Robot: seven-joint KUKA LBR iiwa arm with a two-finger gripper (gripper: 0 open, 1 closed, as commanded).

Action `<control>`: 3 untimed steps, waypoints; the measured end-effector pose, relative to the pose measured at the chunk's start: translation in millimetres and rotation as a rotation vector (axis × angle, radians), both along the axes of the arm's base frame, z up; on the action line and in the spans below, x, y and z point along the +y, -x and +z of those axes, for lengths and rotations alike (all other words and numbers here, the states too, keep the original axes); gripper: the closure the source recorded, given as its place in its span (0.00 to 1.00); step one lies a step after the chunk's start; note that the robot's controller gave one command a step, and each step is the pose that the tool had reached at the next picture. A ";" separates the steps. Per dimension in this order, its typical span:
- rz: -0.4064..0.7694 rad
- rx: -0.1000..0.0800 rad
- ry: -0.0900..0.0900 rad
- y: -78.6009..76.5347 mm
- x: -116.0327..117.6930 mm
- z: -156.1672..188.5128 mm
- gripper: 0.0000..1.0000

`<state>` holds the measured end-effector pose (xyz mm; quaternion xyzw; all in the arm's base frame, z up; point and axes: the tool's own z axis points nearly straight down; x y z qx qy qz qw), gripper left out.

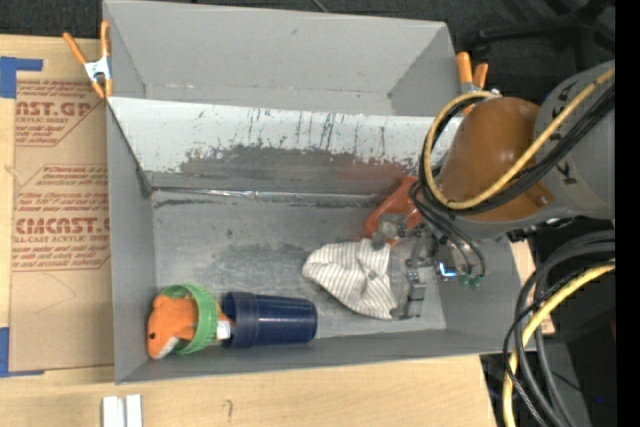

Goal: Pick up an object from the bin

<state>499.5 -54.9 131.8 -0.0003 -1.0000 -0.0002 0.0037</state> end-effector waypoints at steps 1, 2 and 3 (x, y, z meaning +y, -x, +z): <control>0.001 -0.008 0.001 -2.0 0.1 4.0 0.00; 0.038 -0.015 0.002 -18.9 26.4 -34.0 0.00; -0.158 -0.010 0.000 -7.6 36.4 -61.5 1.00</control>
Offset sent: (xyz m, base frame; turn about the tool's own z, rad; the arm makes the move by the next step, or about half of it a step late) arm 0.0258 0.0453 -0.0618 -0.0661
